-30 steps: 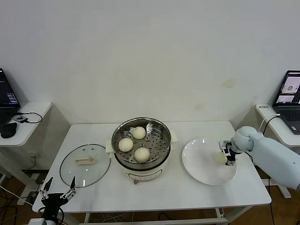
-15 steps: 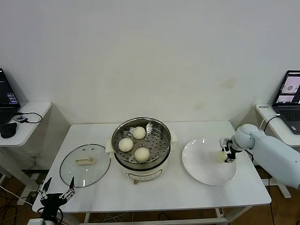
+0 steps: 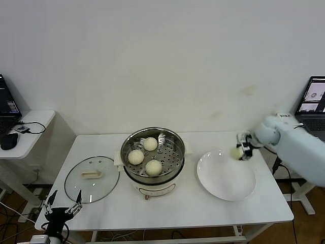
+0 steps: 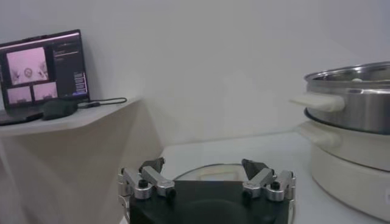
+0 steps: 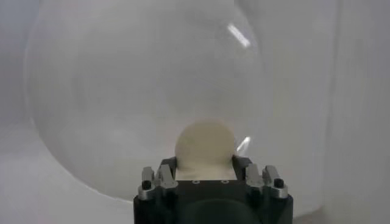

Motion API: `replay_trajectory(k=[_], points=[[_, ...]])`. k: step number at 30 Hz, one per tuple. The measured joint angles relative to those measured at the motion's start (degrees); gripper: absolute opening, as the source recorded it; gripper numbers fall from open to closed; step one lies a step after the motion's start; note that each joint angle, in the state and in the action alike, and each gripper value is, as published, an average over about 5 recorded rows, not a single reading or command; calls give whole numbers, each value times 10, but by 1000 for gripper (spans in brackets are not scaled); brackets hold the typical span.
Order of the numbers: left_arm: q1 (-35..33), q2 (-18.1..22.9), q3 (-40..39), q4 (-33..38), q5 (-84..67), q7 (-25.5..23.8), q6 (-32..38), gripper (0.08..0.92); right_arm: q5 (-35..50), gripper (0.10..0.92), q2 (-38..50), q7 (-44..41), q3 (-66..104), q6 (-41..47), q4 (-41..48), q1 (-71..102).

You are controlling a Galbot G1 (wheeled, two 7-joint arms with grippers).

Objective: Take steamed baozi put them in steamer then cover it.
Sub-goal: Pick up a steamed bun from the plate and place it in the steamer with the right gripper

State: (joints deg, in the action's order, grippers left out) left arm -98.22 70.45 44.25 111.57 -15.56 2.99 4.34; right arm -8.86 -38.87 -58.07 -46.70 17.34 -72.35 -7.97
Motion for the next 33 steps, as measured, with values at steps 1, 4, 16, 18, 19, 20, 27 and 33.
replay_trajectory(k=[1,4,16,18,19,20,27,33], points=[[1,-1,0,0,0,0,0,823,12,593,-1,1,-11,4,-6,-17],[2,-2,-2,0,-1,0,-1,823,51,598,-9,6,-44,17,-26,-69],[1,-3,-1,1,-7,0,0,823,232,611,-93,61,-146,97,-80,-215],[-1,-2,2,3,-9,0,1,823,259,611,-114,74,-156,112,-82,-224],[-2,-2,3,4,-9,0,1,823,271,611,-125,81,-161,119,-82,-226],[-3,-2,4,5,-9,0,1,823,282,611,-135,88,-165,126,-83,-228],[-4,1,12,10,-11,0,1,823,331,611,-202,131,-195,169,-77,-220],[-2,3,13,11,-13,0,1,823,348,611,-235,156,-212,200,-70,-199]])
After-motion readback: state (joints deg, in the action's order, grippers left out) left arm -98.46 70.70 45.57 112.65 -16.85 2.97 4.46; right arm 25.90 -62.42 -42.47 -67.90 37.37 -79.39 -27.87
